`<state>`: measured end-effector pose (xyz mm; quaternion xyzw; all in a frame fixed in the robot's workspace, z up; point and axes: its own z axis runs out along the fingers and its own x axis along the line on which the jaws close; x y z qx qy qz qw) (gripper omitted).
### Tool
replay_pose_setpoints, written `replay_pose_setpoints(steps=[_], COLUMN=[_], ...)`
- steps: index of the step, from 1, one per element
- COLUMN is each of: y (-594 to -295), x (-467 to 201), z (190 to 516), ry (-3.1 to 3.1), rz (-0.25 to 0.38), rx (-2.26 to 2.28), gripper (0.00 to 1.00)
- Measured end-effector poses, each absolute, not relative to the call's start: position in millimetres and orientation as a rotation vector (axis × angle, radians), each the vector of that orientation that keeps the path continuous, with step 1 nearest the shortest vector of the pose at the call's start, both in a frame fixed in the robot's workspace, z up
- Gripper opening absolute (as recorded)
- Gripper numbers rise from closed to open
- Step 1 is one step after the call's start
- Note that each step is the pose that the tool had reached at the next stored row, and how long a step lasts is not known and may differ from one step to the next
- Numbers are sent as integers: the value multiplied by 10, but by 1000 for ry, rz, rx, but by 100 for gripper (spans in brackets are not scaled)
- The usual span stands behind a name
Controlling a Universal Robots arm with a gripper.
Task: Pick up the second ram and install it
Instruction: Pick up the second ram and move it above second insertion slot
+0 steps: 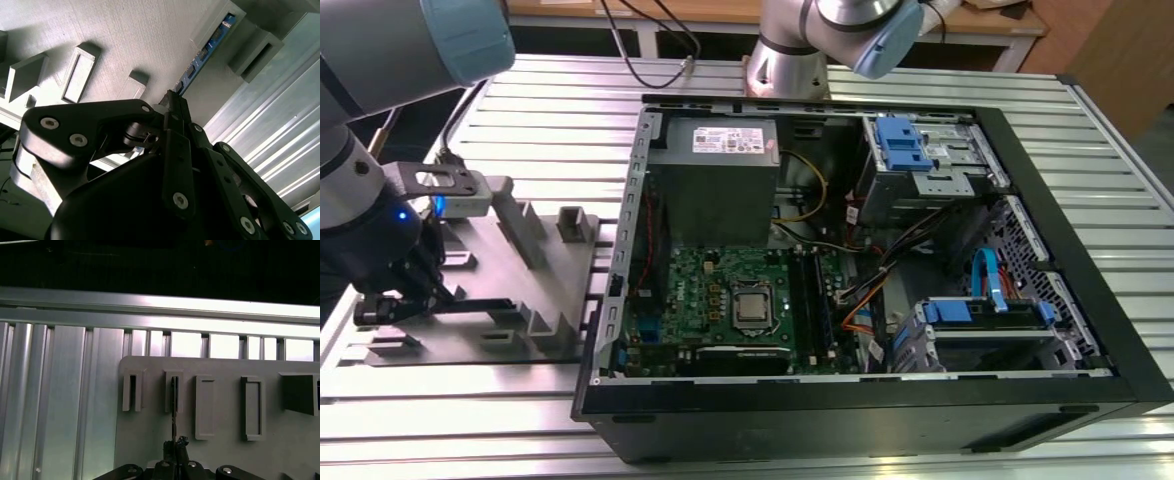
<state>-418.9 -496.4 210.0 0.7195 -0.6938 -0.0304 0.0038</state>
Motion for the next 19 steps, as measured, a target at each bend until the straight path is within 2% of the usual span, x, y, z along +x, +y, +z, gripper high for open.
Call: replay_pose_setpoints(steps=[8, 19], y=[-4964, -4964], x=[-4189, -4189], z=[2165, 2534], ry=[-2174, -2174], rz=[-95, -95], rx=[2255, 2255], gripper=[9, 9])
